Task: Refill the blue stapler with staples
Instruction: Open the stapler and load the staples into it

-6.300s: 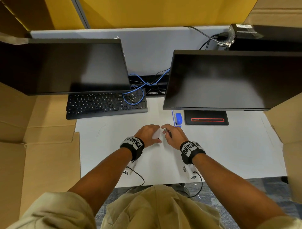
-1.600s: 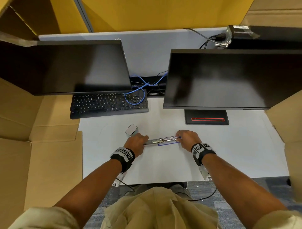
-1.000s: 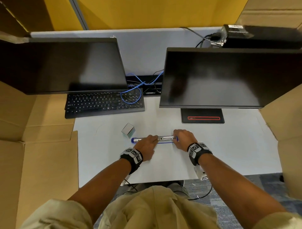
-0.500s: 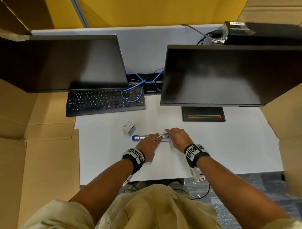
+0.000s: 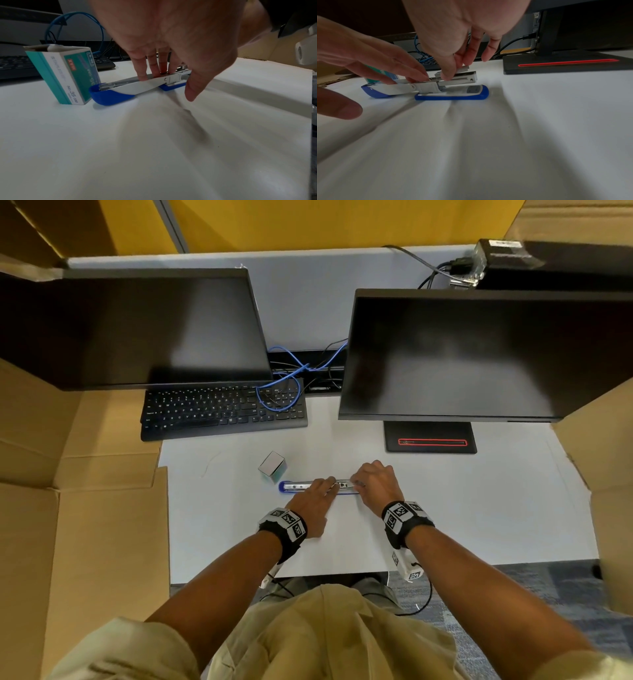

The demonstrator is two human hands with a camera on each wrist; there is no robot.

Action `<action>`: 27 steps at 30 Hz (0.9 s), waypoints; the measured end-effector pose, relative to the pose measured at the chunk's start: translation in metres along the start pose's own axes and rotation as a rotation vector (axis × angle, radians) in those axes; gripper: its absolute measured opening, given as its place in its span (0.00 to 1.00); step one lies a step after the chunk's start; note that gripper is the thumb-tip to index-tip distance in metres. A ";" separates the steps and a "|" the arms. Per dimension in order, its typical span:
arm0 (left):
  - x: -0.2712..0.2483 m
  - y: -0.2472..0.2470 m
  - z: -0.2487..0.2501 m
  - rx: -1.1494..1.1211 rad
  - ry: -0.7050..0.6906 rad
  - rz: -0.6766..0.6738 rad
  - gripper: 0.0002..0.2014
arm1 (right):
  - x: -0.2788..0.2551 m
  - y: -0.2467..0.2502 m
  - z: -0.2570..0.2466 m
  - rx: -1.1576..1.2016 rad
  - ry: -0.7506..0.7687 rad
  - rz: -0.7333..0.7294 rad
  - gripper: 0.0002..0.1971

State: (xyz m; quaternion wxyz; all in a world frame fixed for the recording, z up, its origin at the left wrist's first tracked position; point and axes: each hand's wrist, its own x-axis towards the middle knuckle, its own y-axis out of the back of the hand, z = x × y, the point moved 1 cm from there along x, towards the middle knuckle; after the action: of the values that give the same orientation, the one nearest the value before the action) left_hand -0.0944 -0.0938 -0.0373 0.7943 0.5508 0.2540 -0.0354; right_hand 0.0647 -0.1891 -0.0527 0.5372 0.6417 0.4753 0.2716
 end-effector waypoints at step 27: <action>0.001 -0.005 -0.007 -0.015 -0.003 -0.003 0.41 | -0.014 0.003 -0.010 -0.279 0.217 -0.026 0.18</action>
State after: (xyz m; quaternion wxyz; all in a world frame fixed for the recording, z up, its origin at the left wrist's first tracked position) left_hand -0.0975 -0.0893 -0.0440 0.7986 0.5444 0.2540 -0.0353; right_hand 0.0514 -0.1977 -0.0453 0.5699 0.5216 0.4967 0.3955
